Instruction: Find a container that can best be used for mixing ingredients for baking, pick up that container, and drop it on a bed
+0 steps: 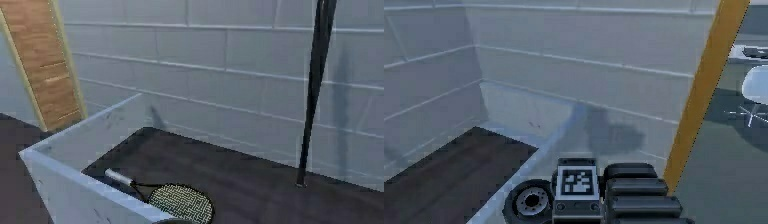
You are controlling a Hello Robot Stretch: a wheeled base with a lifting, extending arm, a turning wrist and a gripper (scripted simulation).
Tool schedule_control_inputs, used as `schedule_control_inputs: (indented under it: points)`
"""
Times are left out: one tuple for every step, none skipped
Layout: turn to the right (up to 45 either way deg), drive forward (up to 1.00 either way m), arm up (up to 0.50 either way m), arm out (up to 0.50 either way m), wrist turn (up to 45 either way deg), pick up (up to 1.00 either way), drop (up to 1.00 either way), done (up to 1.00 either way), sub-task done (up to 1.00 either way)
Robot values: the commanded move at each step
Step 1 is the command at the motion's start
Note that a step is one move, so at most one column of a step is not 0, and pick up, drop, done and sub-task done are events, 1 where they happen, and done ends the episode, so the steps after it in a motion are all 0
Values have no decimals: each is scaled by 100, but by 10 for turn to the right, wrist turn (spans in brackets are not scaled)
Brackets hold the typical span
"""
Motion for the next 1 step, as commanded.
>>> schedule_control_inputs:
  points:
    - [450, 0, 0, 0, 0, 0, 0, 0, 0]
